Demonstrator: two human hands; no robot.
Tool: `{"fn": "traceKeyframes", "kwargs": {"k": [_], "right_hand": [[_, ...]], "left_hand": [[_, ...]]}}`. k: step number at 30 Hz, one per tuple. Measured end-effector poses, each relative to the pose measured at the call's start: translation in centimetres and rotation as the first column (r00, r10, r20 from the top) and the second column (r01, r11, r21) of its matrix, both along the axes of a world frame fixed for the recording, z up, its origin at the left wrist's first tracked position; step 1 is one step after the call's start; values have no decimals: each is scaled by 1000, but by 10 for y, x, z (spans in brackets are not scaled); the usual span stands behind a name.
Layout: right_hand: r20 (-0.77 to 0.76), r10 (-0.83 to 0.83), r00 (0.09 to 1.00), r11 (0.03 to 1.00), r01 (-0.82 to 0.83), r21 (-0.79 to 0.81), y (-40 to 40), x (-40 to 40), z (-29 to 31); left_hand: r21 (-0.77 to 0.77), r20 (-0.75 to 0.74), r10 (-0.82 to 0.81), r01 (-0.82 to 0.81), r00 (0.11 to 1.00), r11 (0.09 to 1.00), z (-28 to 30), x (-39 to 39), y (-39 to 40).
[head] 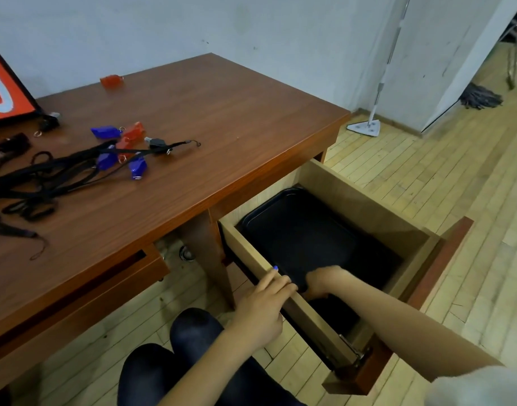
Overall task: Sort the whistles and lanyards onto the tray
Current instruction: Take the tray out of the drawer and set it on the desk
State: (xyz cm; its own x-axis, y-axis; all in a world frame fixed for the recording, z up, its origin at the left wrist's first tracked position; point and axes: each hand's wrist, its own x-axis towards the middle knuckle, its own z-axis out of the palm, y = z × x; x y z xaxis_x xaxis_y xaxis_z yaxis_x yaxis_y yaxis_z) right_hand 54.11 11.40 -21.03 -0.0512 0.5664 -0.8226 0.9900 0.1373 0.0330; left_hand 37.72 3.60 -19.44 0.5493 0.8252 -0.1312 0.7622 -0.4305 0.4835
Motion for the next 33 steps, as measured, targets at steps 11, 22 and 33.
{"fn": "traceKeyframes", "kwargs": {"k": [11,22,33], "right_hand": [[172,479,861,833,-507,220,-19,-3,10],[14,455,890,709,-371,600,-53,13,178],[139,500,855,206,-273,940,-82,7,298]], "left_hand": [[-95,37,-26,30,999,995,8,-10,5],[222,189,231,-271,954,937,64,-38,35],[301,389,454,-577,801,760,90,-66,27]]}}
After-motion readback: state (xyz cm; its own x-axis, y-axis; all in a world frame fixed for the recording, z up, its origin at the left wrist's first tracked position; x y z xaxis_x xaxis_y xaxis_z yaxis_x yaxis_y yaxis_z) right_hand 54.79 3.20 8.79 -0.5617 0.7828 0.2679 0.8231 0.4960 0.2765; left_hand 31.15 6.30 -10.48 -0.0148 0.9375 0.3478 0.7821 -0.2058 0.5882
